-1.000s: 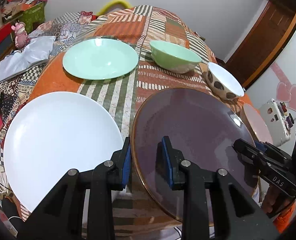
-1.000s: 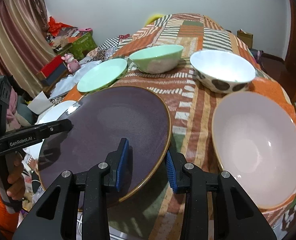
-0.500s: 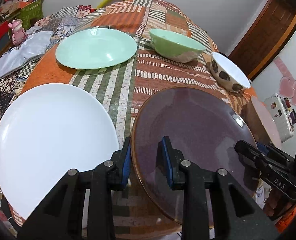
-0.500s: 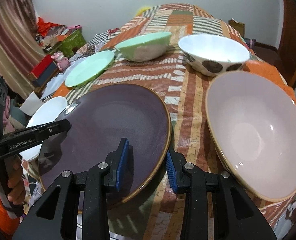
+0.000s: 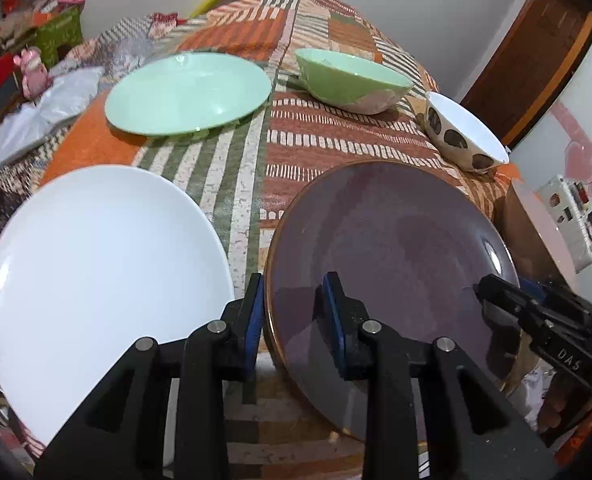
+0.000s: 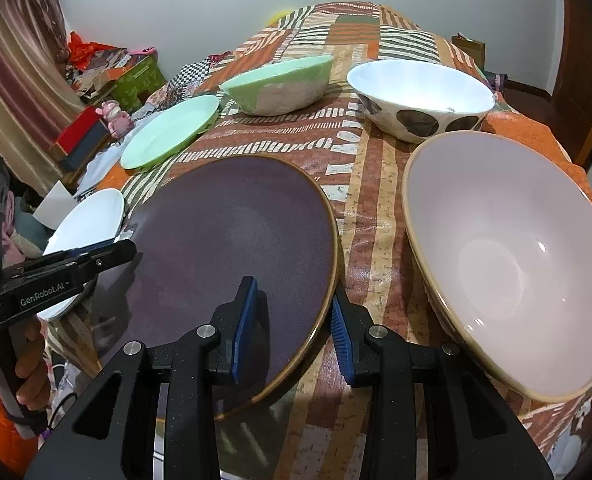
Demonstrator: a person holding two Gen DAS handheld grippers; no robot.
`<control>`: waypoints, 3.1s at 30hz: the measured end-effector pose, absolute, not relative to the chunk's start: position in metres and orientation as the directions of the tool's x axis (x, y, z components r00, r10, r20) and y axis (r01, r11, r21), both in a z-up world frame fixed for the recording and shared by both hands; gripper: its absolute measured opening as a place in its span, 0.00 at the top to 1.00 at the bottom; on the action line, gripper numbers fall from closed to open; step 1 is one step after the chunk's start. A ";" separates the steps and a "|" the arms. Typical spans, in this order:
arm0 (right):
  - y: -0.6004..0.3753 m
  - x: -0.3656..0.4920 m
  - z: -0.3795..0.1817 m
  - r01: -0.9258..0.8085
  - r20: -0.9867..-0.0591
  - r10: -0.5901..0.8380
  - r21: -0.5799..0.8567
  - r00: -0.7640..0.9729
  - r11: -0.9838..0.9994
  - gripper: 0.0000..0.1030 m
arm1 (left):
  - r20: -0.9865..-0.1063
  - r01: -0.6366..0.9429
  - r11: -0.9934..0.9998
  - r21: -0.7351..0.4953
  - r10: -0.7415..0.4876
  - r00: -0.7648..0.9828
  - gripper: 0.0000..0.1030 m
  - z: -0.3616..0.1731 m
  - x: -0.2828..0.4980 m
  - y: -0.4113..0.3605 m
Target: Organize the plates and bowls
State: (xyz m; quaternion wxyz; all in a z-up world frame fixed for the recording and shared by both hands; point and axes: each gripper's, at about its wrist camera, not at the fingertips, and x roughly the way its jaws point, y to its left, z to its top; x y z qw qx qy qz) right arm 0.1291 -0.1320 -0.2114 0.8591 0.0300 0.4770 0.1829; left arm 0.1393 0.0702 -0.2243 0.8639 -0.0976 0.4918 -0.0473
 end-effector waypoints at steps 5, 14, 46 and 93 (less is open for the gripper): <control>-0.136 0.124 -0.205 -0.284 -0.807 0.343 0.226 0.481 0.932 0.69 | -0.823 -0.012 0.981 -0.194 -0.157 0.545 0.72 -0.210 0.130 0.071; -0.134 0.109 -0.181 -0.322 -0.769 0.356 0.206 0.530 0.924 0.68 | -0.781 -0.062 0.983 -0.170 -0.096 0.617 0.66 -0.181 0.101 0.085; 0.018 0.145 -0.184 -0.611 -0.785 0.481 0.169 0.391 0.773 0.44 | -0.809 -0.321 0.930 -0.178 0.048 0.586 0.33 -0.195 0.056 0.234; 0.066 0.164 -0.222 -0.660 -0.872 0.434 0.190 0.227 0.727 0.70 | -0.840 -0.311 0.922 -0.230 -0.027 0.542 0.66 -0.219 0.058 0.245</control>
